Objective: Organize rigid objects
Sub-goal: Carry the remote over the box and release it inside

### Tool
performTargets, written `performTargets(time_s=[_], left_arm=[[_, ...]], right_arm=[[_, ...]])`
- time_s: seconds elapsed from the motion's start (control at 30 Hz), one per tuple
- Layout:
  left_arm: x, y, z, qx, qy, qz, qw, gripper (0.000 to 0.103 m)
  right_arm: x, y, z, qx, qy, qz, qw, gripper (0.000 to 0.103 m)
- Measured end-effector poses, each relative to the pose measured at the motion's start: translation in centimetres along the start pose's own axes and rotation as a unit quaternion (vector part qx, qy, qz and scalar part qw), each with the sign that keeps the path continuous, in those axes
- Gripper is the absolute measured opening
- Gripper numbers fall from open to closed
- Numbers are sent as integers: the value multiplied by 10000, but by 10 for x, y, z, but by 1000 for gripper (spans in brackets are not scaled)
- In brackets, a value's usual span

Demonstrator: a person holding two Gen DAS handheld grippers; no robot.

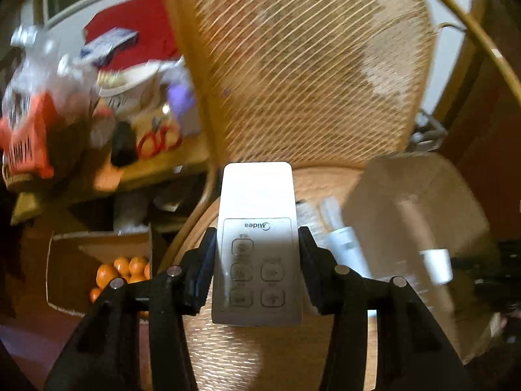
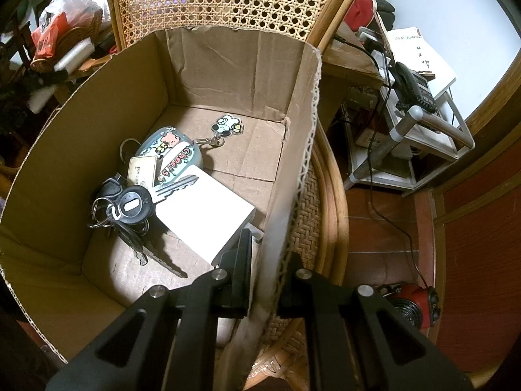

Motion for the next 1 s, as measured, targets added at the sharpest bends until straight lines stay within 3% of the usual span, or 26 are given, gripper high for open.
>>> performTargets(time_s=[0.23, 0.5, 0.77, 1.0], left_arm=[[8, 37, 83, -615, -568, 207, 9963, 47], [-6, 45, 163, -1112, -947, 107, 9892, 47], [-14, 42, 189, -1157, -1036, 30, 9879, 47], [-13, 38, 185, -1141, -1003, -16, 9884, 47]], right_arm=[[0, -1, 0, 6, -6, 2, 10000, 12], [-4, 1, 2, 32, -47, -14, 10000, 12], [-3, 0, 2, 30, -60, -25, 10000, 12], [-3, 1, 0, -8, -16, -40, 10000, 12]])
Point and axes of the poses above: each gripper's, at about its wrist camera, not at the fingertips, and y roughly against the way its jaws point, z to its right, x to its top, the point moved 8 cm from there along -y, roughly the way its jaws point, and after that the axes turned 3 degrees about y, right-handed, at the moved point
